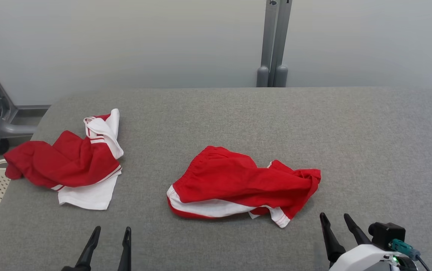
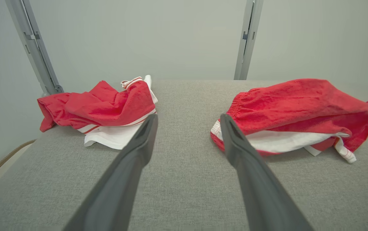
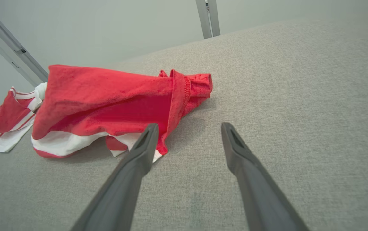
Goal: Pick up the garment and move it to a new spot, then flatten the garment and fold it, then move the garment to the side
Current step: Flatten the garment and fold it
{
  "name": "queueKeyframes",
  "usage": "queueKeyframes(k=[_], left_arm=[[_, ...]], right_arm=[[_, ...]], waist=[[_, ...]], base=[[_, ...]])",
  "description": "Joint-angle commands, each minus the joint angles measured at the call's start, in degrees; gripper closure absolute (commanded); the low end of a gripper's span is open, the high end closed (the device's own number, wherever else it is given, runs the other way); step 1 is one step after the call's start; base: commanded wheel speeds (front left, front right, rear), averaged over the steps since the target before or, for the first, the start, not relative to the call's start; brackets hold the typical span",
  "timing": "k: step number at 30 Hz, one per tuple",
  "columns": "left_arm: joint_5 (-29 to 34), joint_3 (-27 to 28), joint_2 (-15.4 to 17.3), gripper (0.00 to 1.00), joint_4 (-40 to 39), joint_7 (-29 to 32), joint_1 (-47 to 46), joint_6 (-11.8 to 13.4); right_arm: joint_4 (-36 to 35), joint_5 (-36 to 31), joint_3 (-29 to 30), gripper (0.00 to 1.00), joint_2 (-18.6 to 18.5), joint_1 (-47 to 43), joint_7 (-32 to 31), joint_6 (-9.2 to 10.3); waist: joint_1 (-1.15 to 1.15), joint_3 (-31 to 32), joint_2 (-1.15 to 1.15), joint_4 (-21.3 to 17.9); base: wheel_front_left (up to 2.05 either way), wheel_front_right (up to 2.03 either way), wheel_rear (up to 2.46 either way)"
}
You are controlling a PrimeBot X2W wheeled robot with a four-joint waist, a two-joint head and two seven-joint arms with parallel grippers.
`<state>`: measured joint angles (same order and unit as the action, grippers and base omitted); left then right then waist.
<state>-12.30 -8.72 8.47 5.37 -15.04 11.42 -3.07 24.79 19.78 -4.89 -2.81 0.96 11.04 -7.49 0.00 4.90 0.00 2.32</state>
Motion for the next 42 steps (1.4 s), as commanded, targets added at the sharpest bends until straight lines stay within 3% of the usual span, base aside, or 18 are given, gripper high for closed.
queueKeyframes(k=[1,21,31,37,42], left_arm=[[0.6,0.5,0.1,0.00,0.0,-0.2,0.8,-0.5],[3.6,1.8,-2.5,0.00,4.4,-0.2,-1.9,-3.5],[3.0,-6.6,1.8,0.00,14.9,2.7,-14.2,-4.4],[-2.7,-16.5,6.7,0.00,20.2,7.9,-25.3,-4.4],[-7.0,-20.7,9.0,0.00,23.2,10.6,-32.1,-4.4]], right_arm=[[0.0,-0.6,0.4,0.00,-0.1,-0.5,-0.2,0.00],[-0.3,-0.2,-1.3,0.00,-0.1,1.0,-3.5,0.00],[1.0,2.7,-4.8,0.00,-0.1,4.1,-9.2,0.00],[1.7,4.3,-7.1,0.00,-0.1,6.8,-12.4,0.00],[1.7,4.5,-8.4,0.00,-0.1,8.1,-13.0,0.00]], waist=[[0.00,0.2,0.00,0.1],[0.00,-0.8,0.00,-0.3],[0.00,-3.0,0.00,-0.4],[0.00,-6.3,0.00,-1.2],[0.00,-9.0,0.00,-1.7]], base=[[0.00,0.00,0.00],[0.00,0.00,0.00],[0.00,0.00,0.00],[0.00,0.00,0.00],[0.00,0.00,0.00]])
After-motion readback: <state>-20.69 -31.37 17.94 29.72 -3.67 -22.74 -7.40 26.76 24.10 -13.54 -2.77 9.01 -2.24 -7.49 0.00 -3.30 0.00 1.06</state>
